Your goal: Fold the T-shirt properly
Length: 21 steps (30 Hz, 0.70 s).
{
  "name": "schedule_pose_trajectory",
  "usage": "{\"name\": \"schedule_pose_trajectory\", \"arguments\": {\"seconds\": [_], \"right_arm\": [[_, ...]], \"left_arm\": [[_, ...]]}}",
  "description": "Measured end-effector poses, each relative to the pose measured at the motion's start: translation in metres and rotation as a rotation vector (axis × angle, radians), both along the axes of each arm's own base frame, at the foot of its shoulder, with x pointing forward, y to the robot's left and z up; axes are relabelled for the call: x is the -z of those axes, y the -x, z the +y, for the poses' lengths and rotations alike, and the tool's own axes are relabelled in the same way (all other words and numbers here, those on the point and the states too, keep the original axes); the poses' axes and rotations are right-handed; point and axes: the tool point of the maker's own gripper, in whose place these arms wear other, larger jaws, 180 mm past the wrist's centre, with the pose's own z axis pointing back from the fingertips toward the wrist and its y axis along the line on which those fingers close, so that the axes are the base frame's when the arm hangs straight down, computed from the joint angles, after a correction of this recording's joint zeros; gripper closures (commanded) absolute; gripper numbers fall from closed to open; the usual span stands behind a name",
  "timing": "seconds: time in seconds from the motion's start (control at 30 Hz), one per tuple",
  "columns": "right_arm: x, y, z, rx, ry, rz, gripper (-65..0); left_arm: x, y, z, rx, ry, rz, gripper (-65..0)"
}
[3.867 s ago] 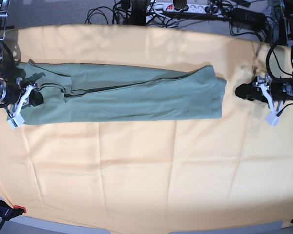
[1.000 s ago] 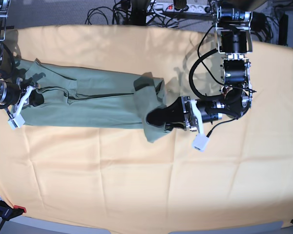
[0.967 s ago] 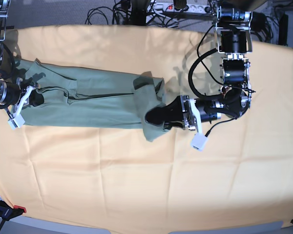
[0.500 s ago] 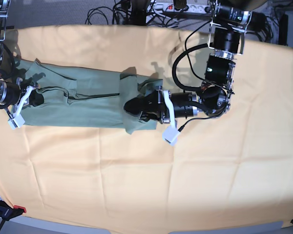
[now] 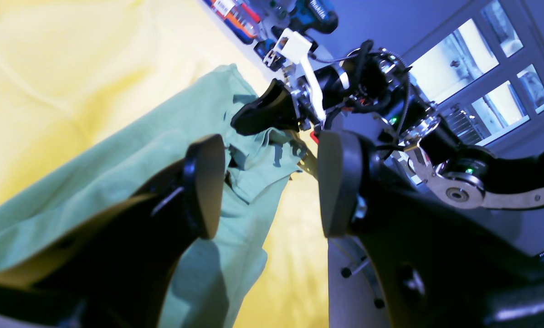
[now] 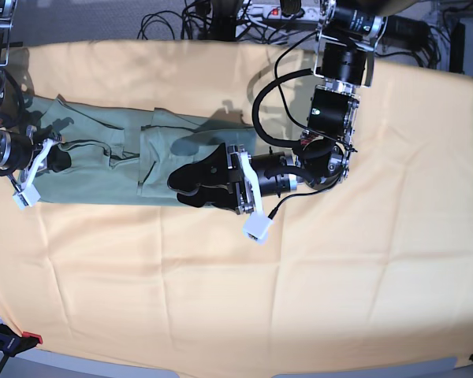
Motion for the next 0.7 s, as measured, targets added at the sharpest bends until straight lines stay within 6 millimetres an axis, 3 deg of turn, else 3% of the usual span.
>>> {"name": "schedule_pose_trajectory", "arguments": {"seconds": [0.07, 0.13, 0.27, 0.43, 0.6, 0.7], "right_arm": [[0.000, 0.000, 0.000, 0.000, 0.000, 0.000, 0.0], [0.000, -0.001, 0.000, 0.000, 0.000, -0.002, 0.0], [-0.003, -0.004, -0.001, -0.006, 0.008, 0.001, 0.0], [-0.012, -0.020, -0.001, -0.008, 0.026, -0.024, 0.0], [-0.027, -0.042, -0.005, 0.011, 0.037, -0.075, 0.0], [-0.048, -0.059, -0.015, 0.053, 0.031, -0.141, 0.0]], "left_arm": [[0.000, 0.000, 0.000, -0.001, 0.000, 0.000, -22.2], [0.002, -0.002, 0.002, -0.011, -0.015, -0.004, -0.4], [0.014, -0.011, 0.014, -0.056, -0.088, -0.016, 0.0], [0.009, -0.026, 0.033, -0.126, -0.078, -0.024, 0.0], [0.003, -0.043, 0.058, -0.195, -0.084, -0.039, 0.0], [0.001, -0.050, 0.072, -0.192, -0.136, -0.066, 0.0]]}}
